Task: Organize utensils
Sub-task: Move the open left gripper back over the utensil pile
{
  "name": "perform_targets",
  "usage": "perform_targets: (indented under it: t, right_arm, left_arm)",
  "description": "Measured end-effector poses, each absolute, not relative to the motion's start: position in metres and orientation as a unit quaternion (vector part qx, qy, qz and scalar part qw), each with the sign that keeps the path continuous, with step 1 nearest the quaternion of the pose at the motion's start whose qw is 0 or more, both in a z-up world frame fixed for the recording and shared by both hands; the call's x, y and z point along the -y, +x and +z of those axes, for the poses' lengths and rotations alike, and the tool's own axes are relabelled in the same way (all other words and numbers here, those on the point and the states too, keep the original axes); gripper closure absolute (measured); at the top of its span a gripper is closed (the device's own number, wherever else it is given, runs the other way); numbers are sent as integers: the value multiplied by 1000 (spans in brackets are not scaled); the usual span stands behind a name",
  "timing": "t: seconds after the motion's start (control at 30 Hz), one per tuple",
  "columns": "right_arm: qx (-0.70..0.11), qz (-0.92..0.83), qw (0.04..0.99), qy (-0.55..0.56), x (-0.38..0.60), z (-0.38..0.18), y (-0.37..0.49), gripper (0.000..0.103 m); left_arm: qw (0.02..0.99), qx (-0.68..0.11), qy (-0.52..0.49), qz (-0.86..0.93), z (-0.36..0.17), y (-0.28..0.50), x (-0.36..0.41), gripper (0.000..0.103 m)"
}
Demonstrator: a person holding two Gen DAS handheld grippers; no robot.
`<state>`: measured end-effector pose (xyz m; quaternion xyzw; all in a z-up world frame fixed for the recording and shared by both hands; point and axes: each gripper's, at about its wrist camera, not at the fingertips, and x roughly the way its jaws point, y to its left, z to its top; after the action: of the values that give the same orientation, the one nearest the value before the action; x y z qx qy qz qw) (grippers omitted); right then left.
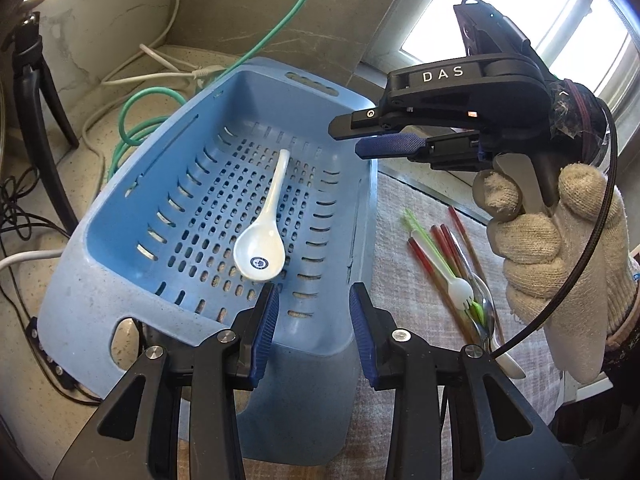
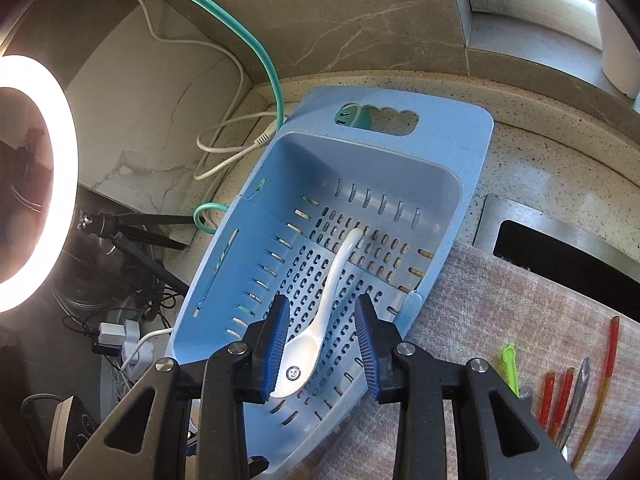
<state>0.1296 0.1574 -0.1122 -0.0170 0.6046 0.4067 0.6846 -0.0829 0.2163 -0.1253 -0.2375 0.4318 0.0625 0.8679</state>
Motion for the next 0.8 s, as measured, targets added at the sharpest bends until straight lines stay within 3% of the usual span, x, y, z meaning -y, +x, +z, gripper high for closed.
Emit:
perform_targets:
  t: [0.43, 0.8]
  right_arm:
    - [-555, 402, 728, -28, -110, -73, 121, 62]
    - [-495, 414, 763, -40, -16, -31, 111, 61]
  left_arm:
    - [875, -427, -224, 45, -113, -82, -203, 69]
    - [886, -415, -200, 47, -90, -79, -160, 68]
